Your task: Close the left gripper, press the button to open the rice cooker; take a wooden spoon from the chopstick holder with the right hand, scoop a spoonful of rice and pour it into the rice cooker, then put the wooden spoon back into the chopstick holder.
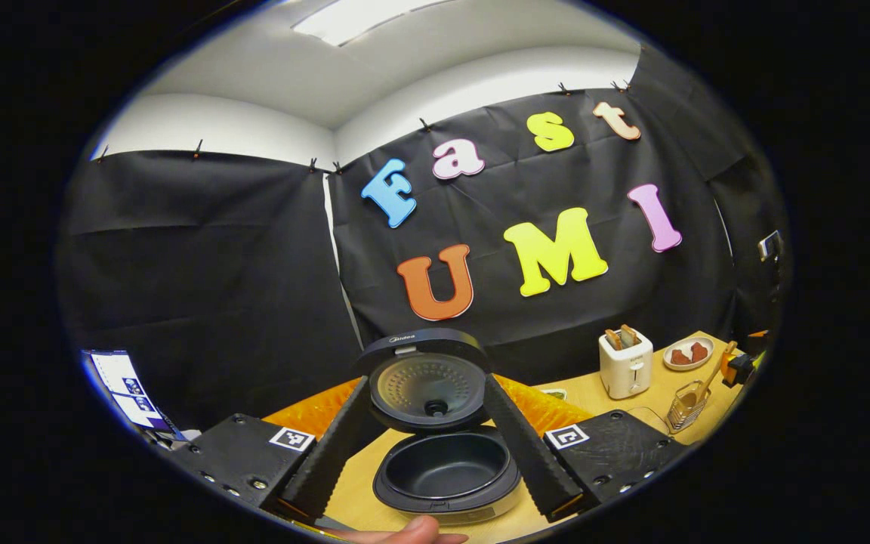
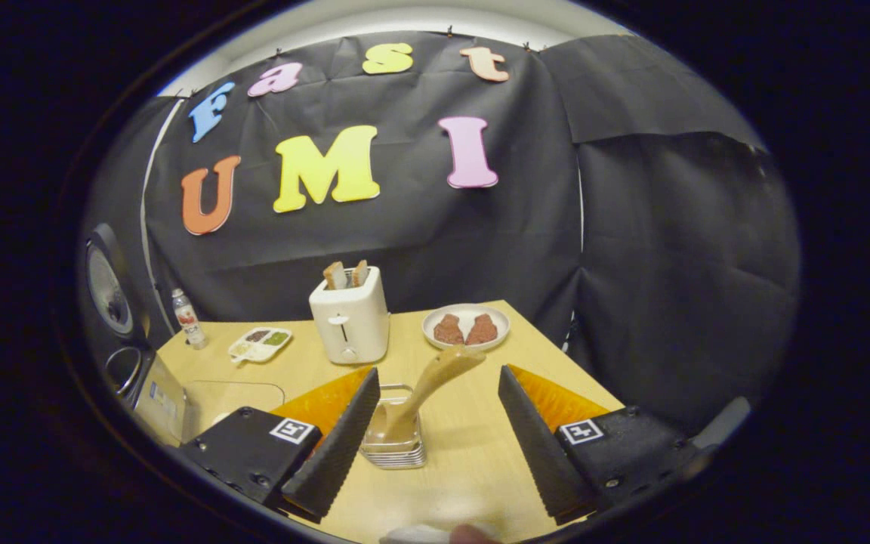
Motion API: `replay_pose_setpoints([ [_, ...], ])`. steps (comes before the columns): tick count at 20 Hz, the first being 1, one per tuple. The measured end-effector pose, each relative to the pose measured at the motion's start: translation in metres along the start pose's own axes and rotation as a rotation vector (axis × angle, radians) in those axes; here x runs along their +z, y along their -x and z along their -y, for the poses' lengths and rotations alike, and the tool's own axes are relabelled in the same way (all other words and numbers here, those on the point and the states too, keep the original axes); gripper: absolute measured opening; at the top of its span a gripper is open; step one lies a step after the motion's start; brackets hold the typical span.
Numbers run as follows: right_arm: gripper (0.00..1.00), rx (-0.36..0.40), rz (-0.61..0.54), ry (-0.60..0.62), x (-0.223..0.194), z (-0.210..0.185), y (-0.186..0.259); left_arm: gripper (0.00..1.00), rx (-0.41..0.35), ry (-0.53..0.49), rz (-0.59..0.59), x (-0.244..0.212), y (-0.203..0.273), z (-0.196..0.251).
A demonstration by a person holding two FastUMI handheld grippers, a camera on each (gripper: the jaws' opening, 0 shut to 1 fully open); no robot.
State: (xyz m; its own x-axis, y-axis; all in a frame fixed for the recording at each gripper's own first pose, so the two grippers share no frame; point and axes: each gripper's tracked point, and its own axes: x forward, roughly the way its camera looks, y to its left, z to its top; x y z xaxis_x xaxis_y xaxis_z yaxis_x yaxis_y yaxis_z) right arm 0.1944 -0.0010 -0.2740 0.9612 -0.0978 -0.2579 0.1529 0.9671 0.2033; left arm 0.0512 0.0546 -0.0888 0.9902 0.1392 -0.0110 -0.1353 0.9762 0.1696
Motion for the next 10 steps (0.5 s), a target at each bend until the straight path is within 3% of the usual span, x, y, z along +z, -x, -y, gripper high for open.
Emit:
replay_pose_setpoints([
  [8, 1.0, 0.086, -0.008, -0.092, -0.015, -0.015, -0.077, 0.95, -0.019, -0.033, -0.053, -0.023, -0.011, 0.02],
  [10, 0.95, 0.094, 0.01, -0.095, -0.01, -0.017, -0.089, 0.95, -0.017, -0.038, -0.052, -0.023, -0.013, 0.021],
])
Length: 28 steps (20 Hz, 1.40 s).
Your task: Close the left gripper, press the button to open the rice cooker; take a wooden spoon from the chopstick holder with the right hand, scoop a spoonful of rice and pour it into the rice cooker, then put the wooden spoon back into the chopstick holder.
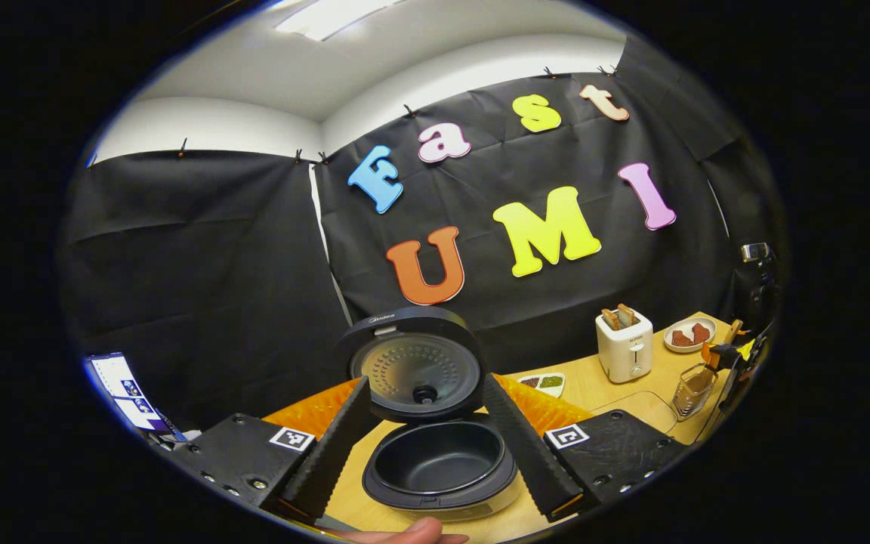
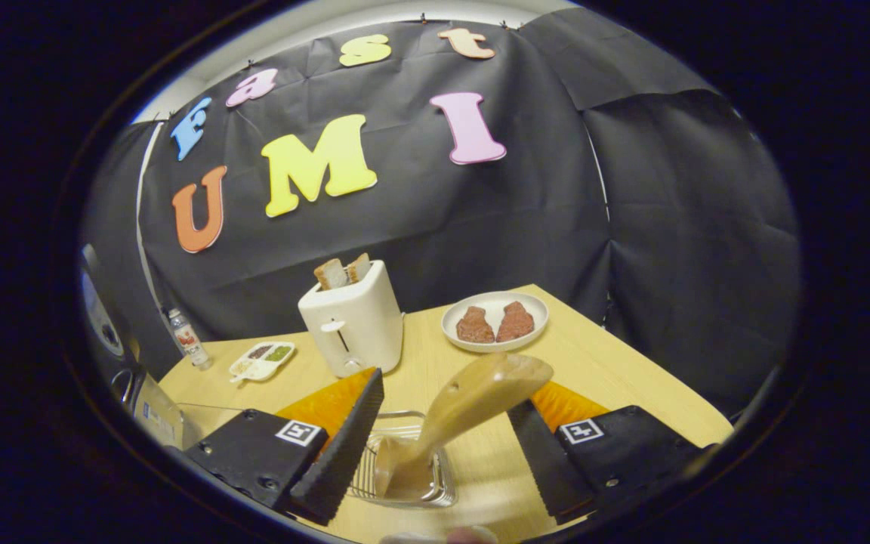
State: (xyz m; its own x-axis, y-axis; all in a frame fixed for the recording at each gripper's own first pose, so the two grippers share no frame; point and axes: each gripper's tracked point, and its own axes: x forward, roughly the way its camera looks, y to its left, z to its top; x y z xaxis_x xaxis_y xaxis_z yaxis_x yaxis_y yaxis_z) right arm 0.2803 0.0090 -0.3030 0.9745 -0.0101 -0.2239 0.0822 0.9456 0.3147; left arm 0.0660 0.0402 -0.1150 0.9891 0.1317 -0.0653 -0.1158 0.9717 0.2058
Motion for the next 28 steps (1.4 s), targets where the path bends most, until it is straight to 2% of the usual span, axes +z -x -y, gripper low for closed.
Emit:
replay_pose_setpoints([
  [2, 0.87, 0.006, -0.001, -0.012, -0.001, 0.001, -0.008, 0.95, -0.005, 0.0, -0.001, -0.001, 0.0, 0.004],
  [4, 0.86, 0.021, 0.006, -0.024, 0.0, 0.001, -0.011, 0.95, -0.01, -0.003, -0.003, -0.002, 0.0, 0.007],
  [8, 0.43, 0.03, -0.001, -0.019, 0.0, 0.001, -0.012, 0.95, -0.012, -0.006, -0.001, -0.003, -0.001, 0.008],
  [9, 0.43, 0.044, -0.007, -0.035, -0.001, -0.002, -0.012, 0.95, -0.014, -0.007, -0.007, -0.005, -0.002, 0.008],
  [10, 0.36, 0.057, -0.007, -0.044, 0.001, -0.004, -0.01, 0.95, -0.015, -0.008, -0.007, -0.005, -0.001, 0.008],
  [12, 0.3, 0.064, 0.007, -0.037, 0.003, -0.01, -0.009, 0.96, -0.015, -0.013, -0.006, -0.005, 0.0, 0.007],
  [13, 0.32, 0.071, 0.011, -0.027, 0.004, -0.014, -0.008, 0.95, -0.015, -0.016, -0.004, -0.006, 0.0, 0.006],
  [15, 0.26, 0.103, 0.0, -0.025, 0.002, -0.024, -0.006, 0.95, -0.014, -0.019, -0.001, -0.005, 0.001, 0.006],
  [16, 0.28, 0.112, 0.002, -0.015, 0.002, -0.027, -0.005, 0.95, -0.017, -0.018, 0.0, -0.004, 0.001, 0.005],
  [17, 0.24, 0.114, 0.009, -0.009, 0.006, -0.028, -0.002, 0.95, -0.017, -0.016, 0.001, -0.005, 0.002, 0.005],
  [18, 0.28, 0.123, 0.013, 0.001, 0.01, -0.031, 0.0, 0.95, -0.016, -0.014, 0.002, -0.005, 0.003, 0.003],
  [21, 0.27, 0.148, 0.04, 0.029, 0.026, -0.043, 0.01, 0.95, -0.012, -0.006, -0.001, -0.006, 0.003, -0.001],
  [28, 0.27, 0.15, 0.143, 0.115, 0.105, -0.08, 0.052, 0.96, 0.017, 0.026, -0.028, -0.021, 0.005, -0.019],
])
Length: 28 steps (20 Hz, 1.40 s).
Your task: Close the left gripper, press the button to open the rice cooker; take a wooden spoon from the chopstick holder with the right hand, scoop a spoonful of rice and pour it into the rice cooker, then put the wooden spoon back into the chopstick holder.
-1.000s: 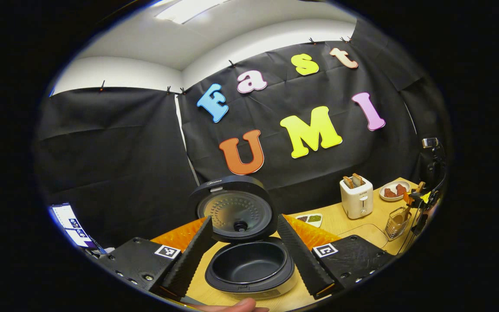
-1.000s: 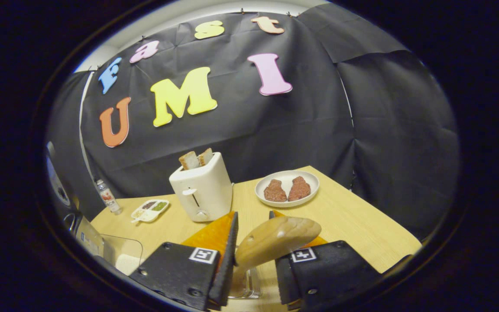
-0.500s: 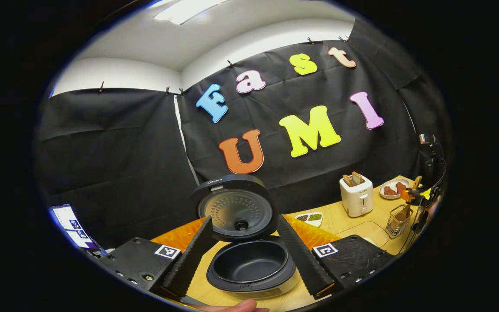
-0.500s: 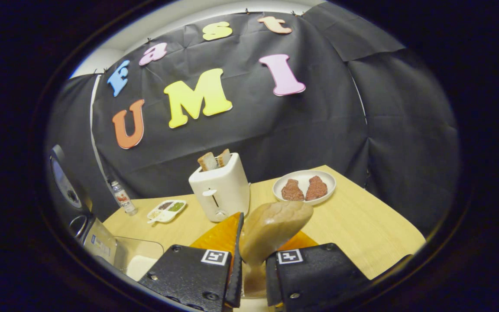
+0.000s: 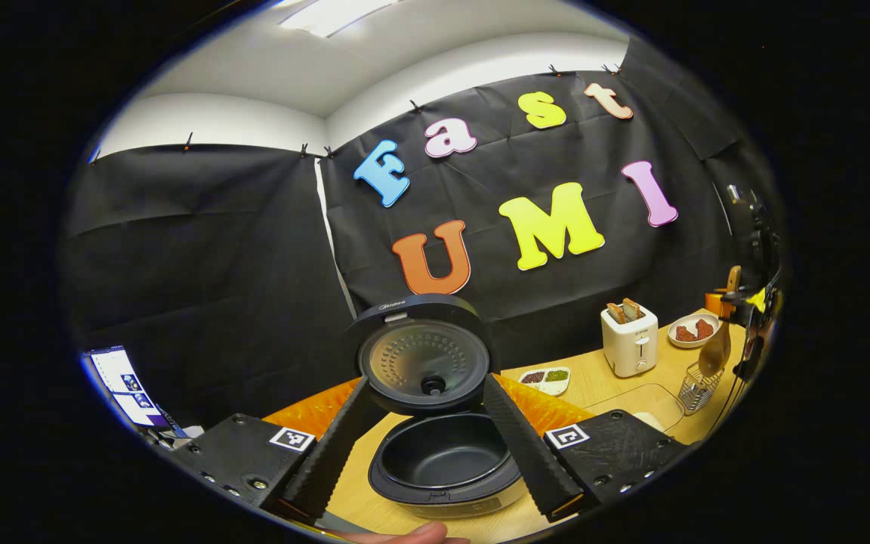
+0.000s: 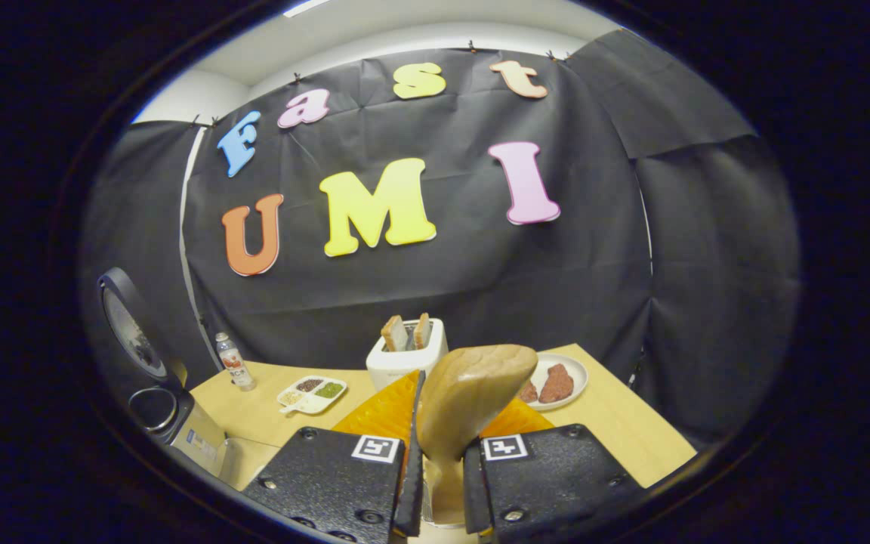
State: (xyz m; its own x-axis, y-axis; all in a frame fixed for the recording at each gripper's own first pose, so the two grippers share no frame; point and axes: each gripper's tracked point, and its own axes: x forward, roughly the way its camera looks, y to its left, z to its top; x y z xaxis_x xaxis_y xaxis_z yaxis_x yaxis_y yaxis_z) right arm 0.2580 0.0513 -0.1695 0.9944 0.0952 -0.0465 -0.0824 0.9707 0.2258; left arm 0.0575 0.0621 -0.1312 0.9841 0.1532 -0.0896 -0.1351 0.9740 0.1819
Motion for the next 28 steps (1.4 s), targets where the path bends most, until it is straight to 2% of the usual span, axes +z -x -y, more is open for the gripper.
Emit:
replay_pose_setpoints([
  [5, 0.27, 0.071, 0.068, 0.11, 0.054, -0.078, 0.03, 0.95, 0.037, 0.013, -0.033, -0.023, -0.003, -0.022],
  [10, 0.27, 0.155, 0.066, 0.144, 0.048, -0.147, 0.044, 0.95, 0.068, 0.01, -0.06, -0.038, -0.001, -0.044],
  [17, 0.27, 0.181, -0.035, 0.157, -0.04, -0.184, 0.024, 0.95, 0.091, 0.012, -0.094, -0.061, 0.003, -0.064],
  [21, 0.27, 0.141, -0.071, 0.269, -0.09, -0.188, 0.004, 0.95, 0.105, 0.005, -0.105, -0.068, 0.005, -0.073],
  [25, 0.27, 0.143, -0.106, 0.369, -0.128, -0.197, -0.004, 0.96, 0.108, -0.001, -0.109, -0.072, 0.003, -0.077],
  [28, 0.27, 0.14, -0.099, 0.419, -0.136, -0.203, -0.003, 0.96, 0.112, 0.003, -0.112, -0.073, 0.004, -0.079],
])
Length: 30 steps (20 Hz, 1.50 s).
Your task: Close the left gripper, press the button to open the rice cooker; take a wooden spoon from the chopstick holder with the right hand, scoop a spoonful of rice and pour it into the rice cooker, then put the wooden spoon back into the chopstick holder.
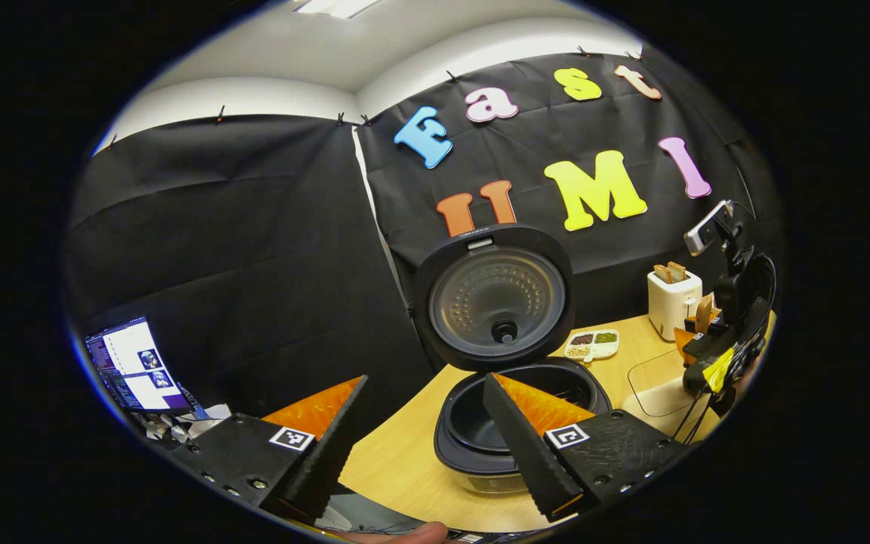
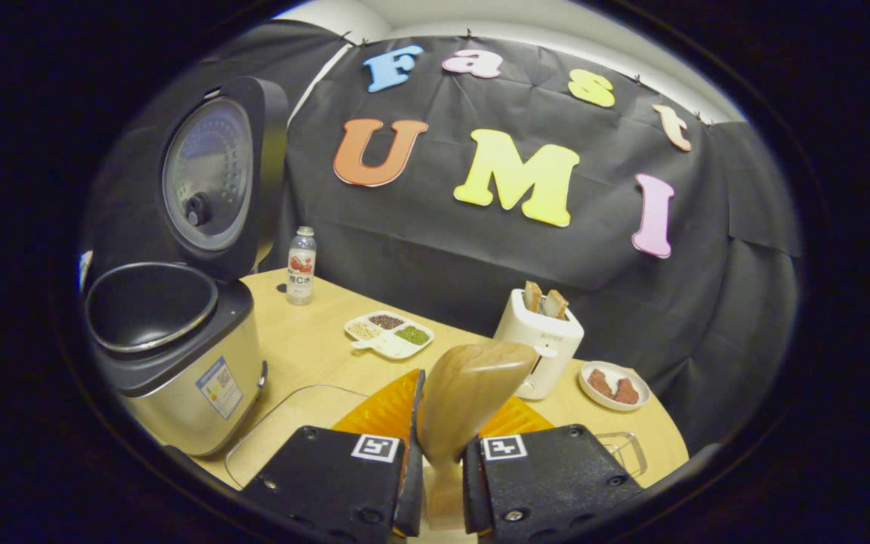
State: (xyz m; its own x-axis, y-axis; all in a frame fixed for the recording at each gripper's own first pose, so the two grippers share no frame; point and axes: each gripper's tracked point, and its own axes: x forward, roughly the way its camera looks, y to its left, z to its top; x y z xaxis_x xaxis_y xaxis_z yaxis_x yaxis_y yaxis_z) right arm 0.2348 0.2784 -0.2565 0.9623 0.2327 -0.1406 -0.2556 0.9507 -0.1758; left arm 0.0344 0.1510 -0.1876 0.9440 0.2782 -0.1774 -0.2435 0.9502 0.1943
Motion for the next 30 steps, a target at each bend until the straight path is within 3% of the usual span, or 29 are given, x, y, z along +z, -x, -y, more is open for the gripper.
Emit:
replay_pose_setpoints([
  [3, 0.27, 0.024, -0.012, -0.037, -0.005, -0.011, 0.002, 0.96, 0.006, 0.001, -0.001, -0.001, 0.0, -0.003],
  [7, 0.24, 0.066, -0.048, -0.184, -0.011, -0.021, 0.008, 0.96, 0.007, 0.003, -0.001, 0.0, 0.002, -0.004],
  [8, 0.27, 0.085, -0.052, -0.225, -0.012, -0.023, 0.008, 0.95, 0.008, 0.003, -0.002, 0.0, 0.001, -0.005],
  [12, 0.27, 0.119, -0.08, -0.436, -0.018, -0.021, 0.011, 0.96, 0.01, 0.006, -0.003, 0.0, 0.003, -0.008],
  [16, 0.27, 0.141, -0.122, -0.722, -0.027, -0.011, 0.009, 0.96, 0.01, -0.004, -0.004, 0.001, 0.004, -0.008],
  [21, 0.27, 0.196, -0.147, -0.971, -0.034, -0.013, 0.006, 0.96, 0.002, -0.004, -0.003, 0.003, 0.004, -0.005],
  [25, 0.27, 0.244, -0.131, -1.287, -0.037, 0.001, 0.001, 0.96, 0.002, -0.007, 0.01, 0.01, 0.005, -0.005],
  [30, 0.27, 0.266, -0.098, -1.474, -0.032, 0.016, 0.0, 0.96, 0.005, -0.023, 0.017, 0.013, 0.004, -0.005],
])
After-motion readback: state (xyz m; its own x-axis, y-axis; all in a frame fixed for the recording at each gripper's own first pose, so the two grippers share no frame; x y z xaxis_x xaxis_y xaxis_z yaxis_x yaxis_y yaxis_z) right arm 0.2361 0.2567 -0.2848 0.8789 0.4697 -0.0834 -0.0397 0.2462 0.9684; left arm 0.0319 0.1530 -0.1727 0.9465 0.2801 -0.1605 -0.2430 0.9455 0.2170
